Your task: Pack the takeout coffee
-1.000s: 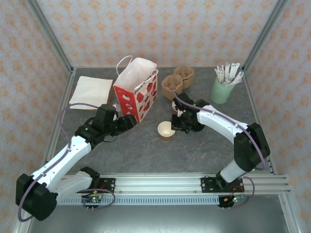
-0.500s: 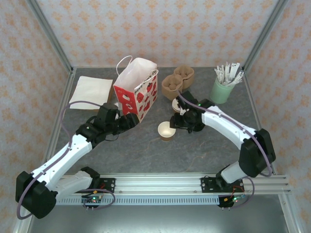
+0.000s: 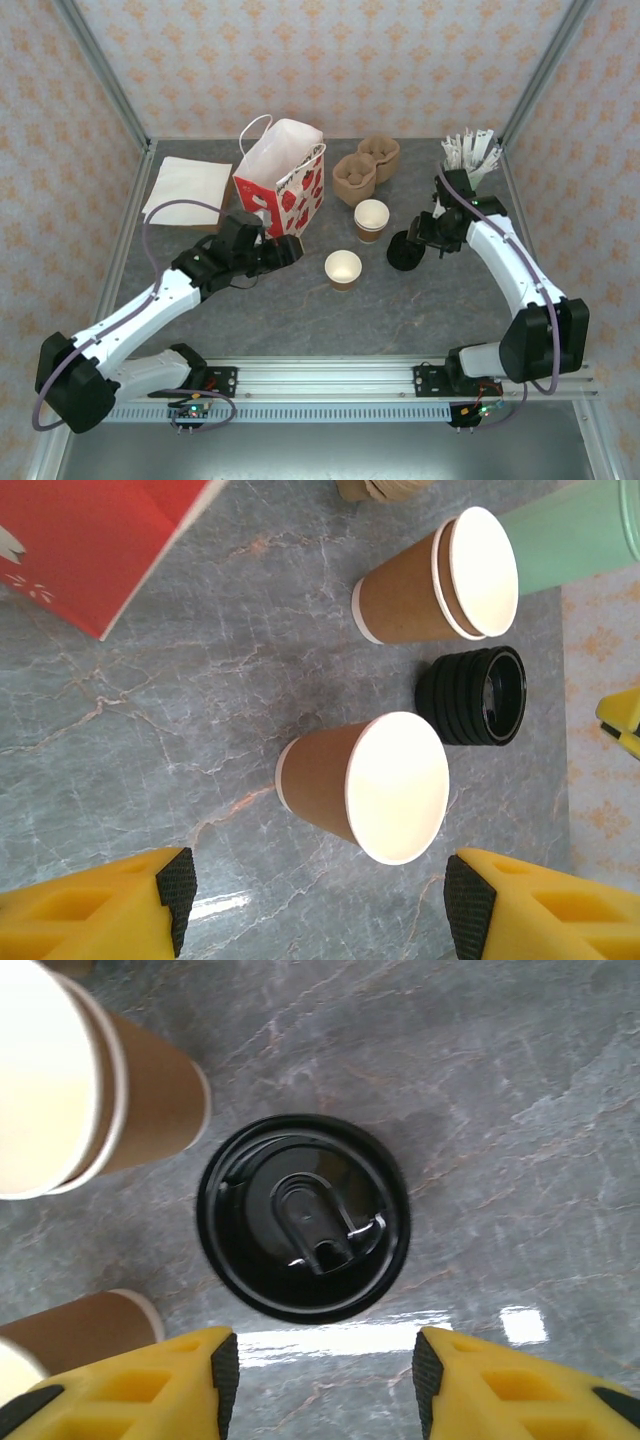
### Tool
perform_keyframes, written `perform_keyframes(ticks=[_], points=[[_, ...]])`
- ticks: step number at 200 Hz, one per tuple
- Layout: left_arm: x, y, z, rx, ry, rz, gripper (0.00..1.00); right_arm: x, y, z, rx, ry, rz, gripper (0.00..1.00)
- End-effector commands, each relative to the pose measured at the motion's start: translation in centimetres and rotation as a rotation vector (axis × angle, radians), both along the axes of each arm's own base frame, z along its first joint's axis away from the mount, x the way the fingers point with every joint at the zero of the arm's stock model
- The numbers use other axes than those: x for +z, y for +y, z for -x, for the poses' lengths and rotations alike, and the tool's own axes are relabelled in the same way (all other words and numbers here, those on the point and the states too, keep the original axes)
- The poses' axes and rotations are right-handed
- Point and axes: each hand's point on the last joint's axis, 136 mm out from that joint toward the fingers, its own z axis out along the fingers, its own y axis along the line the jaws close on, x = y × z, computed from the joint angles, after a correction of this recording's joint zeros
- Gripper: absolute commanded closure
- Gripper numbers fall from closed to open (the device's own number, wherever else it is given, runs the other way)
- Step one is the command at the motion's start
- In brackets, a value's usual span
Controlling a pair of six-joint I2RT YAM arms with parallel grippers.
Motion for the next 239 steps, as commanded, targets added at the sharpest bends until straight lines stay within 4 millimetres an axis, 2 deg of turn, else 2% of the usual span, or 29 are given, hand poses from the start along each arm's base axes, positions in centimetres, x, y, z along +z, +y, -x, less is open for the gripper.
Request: perform_keyframes(ticks=[1,23,60,125,182,239], points=[[1.6,-0.9,-1.0,0.002,-0.059,-0.007,0.3,-2.0,-1.6,0.1,0.013,0.052,0.042,0.5],[1.3,-1.7,-1.1,-0.014,-0.057,-0.03,0.31,-3.4,-2.1,-0.3,0.008,0.084,0.04,0.52],[0.9,-2.9,-1.2,-0.044,-0.05,-0.053,0.3,-4.6,-1.5,-0.8,0.021,0.108,0.014,0.53],[0.6,-3.5,-1.2,-0.064,-0.046,-0.083,0.3,-6.5,-1.3,-1.9,0.022,0.144,0.01,0.57],[0.5,-3.4,-1.1,-0.064,-0.045,-0.091,0.3,-7.0,-1.3,-2.4,0.018,0.148,0.007,0.63],[0.7,-3.4,-1.1,-0.067,-0.05,-0.099,0.3,-6.8,-1.4,-2.3,0.021,0.15,0.016,0.76]])
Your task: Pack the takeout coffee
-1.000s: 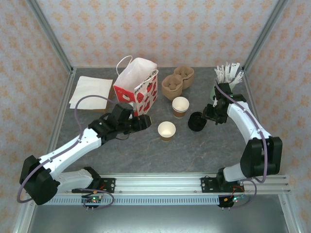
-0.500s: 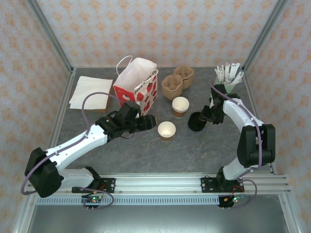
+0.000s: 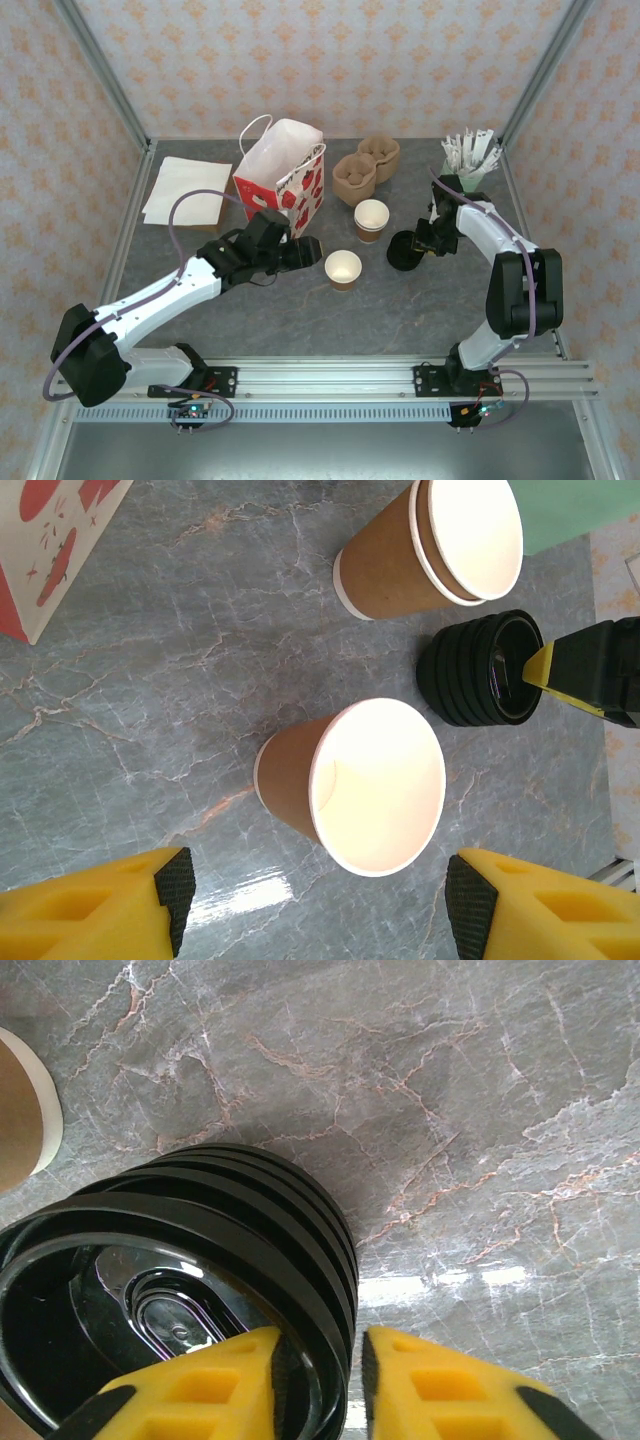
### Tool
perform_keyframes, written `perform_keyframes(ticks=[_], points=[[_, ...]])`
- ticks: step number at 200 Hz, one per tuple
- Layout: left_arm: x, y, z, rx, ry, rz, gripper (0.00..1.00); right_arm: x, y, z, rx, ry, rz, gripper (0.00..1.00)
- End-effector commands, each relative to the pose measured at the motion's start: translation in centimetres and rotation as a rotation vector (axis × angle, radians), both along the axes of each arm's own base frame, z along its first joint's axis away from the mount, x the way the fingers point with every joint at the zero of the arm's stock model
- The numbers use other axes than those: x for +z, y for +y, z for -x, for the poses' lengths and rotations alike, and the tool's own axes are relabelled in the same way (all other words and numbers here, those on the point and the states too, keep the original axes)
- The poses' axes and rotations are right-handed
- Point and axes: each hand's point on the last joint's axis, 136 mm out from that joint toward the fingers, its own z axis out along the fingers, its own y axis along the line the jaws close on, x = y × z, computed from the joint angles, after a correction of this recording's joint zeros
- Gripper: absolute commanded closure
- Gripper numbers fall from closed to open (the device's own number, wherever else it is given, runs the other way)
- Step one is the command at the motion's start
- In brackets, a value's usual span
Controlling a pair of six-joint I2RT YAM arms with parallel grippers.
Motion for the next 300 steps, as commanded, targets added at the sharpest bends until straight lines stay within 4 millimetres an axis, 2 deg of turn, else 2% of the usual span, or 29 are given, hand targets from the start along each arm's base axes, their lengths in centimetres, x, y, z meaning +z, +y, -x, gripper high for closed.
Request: perform_keyframes(ticks=[1,67,116,154,186,224,235,238,250,268,300], points=[[1.4,-0.1,-0.5,-0.004,-0.045,-0.015,0.3,0.7,-0.2,-0.5,0.008,-0.023,0.015,0.76],[1.6,0.0,-0.5,0.001,-0.054,-0.015,0.3,2.4,-0.5,-0.3,0.02,-0.052,0.031,0.83],[1.7,0.1,-0.5,0.002,-0.056,-0.015,0.3,2.2,-0.4,-0.1,0.018,-0.049,0.025,0.84],[2.8,-0.7,-0.7,-0.015,-0.078,0.036,0.3,4.6,0.1,-0.1,0.015,-0.123,-0.015,0.84],[5.6,-3.4,-1.1,-0.084,-0.123,0.18,0.29,7.2,2.3,0.5,0.051,-0.215,-0.141,0.84],[9.6,-7.0,-1.3,-0.186,-0.167,0.347,0.2,12.0,5.7,1.2,0.121,-0.405,-0.325,0.84],[10.5,-7.7,-1.5,-0.2,-0.177,0.389,0.19,12.8,6.7,1.2,0.145,-0.447,-0.369,0.84],[10.7,-8.0,-1.6,-0.206,-0.178,0.401,0.19,13.8,7.0,1.5,0.157,-0.483,-0.383,0.84],[11.6,-8.8,-1.9,-0.219,-0.187,0.444,0.18,15.2,8.2,2.0,0.201,-0.538,-0.426,0.84],[12.7,-10.1,-2.2,-0.247,-0.197,0.48,0.19,16.3,9.5,2.7,0.258,-0.578,-0.459,0.84],[13.2,-11.7,-2.3,-0.286,-0.197,0.475,0.2,17.4,11.1,3.5,0.322,-0.595,-0.495,0.84]])
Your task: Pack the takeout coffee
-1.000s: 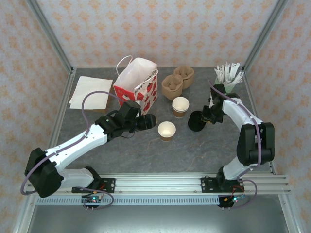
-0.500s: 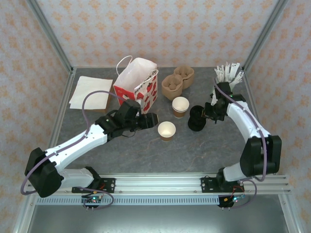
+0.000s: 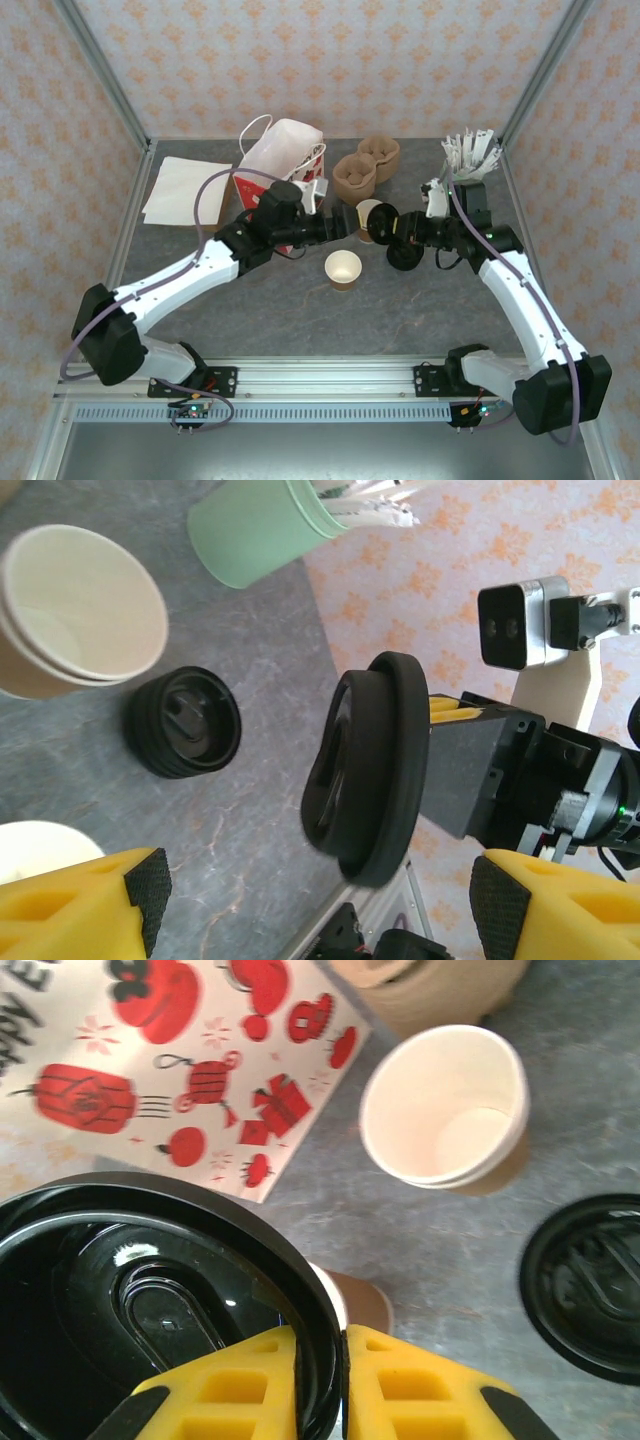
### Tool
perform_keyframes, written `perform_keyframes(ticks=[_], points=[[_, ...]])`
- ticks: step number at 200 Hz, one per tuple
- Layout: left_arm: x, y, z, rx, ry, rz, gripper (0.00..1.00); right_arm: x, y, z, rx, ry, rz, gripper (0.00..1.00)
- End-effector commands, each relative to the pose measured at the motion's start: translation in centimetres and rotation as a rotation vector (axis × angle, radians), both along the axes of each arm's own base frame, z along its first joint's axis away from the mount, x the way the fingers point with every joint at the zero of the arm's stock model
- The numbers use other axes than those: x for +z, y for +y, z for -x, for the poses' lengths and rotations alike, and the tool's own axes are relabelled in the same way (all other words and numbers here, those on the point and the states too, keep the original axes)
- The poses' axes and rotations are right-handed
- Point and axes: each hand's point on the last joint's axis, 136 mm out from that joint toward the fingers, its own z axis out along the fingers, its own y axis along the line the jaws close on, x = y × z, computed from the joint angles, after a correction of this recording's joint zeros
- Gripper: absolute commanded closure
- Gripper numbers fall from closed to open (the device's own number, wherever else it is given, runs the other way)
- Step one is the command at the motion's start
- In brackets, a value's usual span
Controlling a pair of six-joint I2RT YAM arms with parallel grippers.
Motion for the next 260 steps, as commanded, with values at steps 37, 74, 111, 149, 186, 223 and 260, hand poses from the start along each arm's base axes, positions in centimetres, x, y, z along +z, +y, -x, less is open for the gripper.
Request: perform_keyframes(ticks=[37,74,111,149,186,223,260], points=[[3.1,-2.8,0.2,-0.072,-0.053,0.075,0.26,2.0,2.3,0.6,0.098,-0.068,-0.057,0.84],[2.6,-3.4,0.3,-0.084,-0.043,0.057,0.4,2.2,2.7,0.8,0.117,-0.072,-0.072,0.84],[2.3,-3.4,0.2,-0.085,-0.04,0.035,0.54,1.9,2.6,0.7,0.115,-0.07,-0.059,0.84],[2.0,-3.3,0.3,-0.087,-0.038,0.009,0.63,1.3,2.5,0.4,0.108,-0.054,-0.046,0.83],[1.4,-2.9,0.4,-0.084,-0.042,-0.041,0.71,1.0,2.4,0.2,0.104,-0.046,-0.037,0.82],[0.3,-2.1,0.2,-0.068,-0.047,-0.114,0.72,1.4,2.4,0.2,0.097,-0.05,-0.041,0.77],[-1.9,-0.1,0.0,-0.027,-0.078,-0.276,0.74,2.4,2.0,0.3,0.057,-0.03,-0.048,0.65]])
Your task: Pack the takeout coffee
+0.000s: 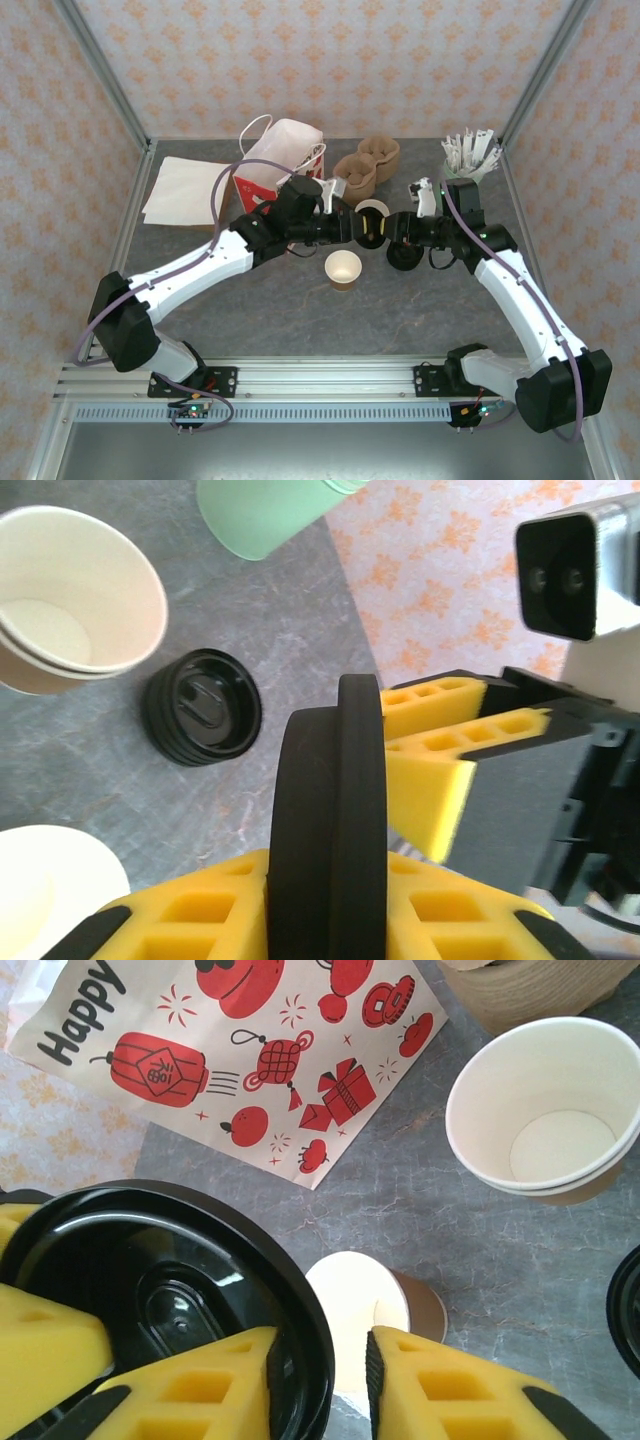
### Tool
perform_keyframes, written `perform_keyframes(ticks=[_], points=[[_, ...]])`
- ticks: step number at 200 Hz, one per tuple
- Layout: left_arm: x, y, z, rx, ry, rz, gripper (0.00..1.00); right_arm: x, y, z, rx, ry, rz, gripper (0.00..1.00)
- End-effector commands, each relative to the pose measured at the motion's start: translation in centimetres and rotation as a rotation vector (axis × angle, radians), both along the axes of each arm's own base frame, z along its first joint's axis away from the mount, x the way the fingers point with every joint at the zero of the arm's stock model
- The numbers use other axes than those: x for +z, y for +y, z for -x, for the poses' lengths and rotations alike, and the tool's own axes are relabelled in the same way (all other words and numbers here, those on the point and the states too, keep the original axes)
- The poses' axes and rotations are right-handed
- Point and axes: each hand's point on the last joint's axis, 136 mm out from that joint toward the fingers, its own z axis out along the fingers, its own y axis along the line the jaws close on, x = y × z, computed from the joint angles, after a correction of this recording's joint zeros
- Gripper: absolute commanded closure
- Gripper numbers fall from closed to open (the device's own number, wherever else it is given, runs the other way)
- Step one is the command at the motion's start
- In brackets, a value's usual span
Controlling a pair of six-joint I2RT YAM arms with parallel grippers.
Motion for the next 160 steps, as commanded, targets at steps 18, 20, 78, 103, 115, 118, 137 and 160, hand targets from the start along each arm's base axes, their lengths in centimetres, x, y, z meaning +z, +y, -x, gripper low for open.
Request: perform_keyframes(ticks=[18,20,78,103,115,118,137,160], points=[[-1.6,2.7,-0.2,0.041,-0.115,-0.245,0.78,2.5,-0.7,-0.2,-0.084,0.018,-0.015,0.6],[-1.7,2.9,-0.2,0.042,-0.121,-0.259,0.78,2.6,-0.7,-0.2,-0.091,0.025,-0.018,0.59],[-0.8,7.1,-0.7,0.109,-0.462,-0.634,0.9,5.2,-0.6,-0.4,-0.444,0.409,-0.414,0.57],[0.5,7.9,-0.5,0.115,-0.6,-0.745,0.92,6.0,0.4,-0.1,-0.487,0.577,-0.573,0.57],[0.9,8.1,-0.4,0.115,-0.661,-0.8,0.92,6.4,0.8,0.1,-0.491,0.632,-0.621,0.55],[1.0,8.2,-0.4,0.116,-0.674,-0.813,0.92,6.6,0.9,0.1,-0.492,0.641,-0.632,0.53],[1.7,8.2,-0.2,0.116,-0.76,-0.883,0.92,6.9,1.2,0.3,-0.52,0.71,-0.689,0.47],[2.4,8.0,-0.2,0.133,-0.833,-0.944,0.92,6.9,1.9,0.6,-0.549,0.792,-0.748,0.46]])
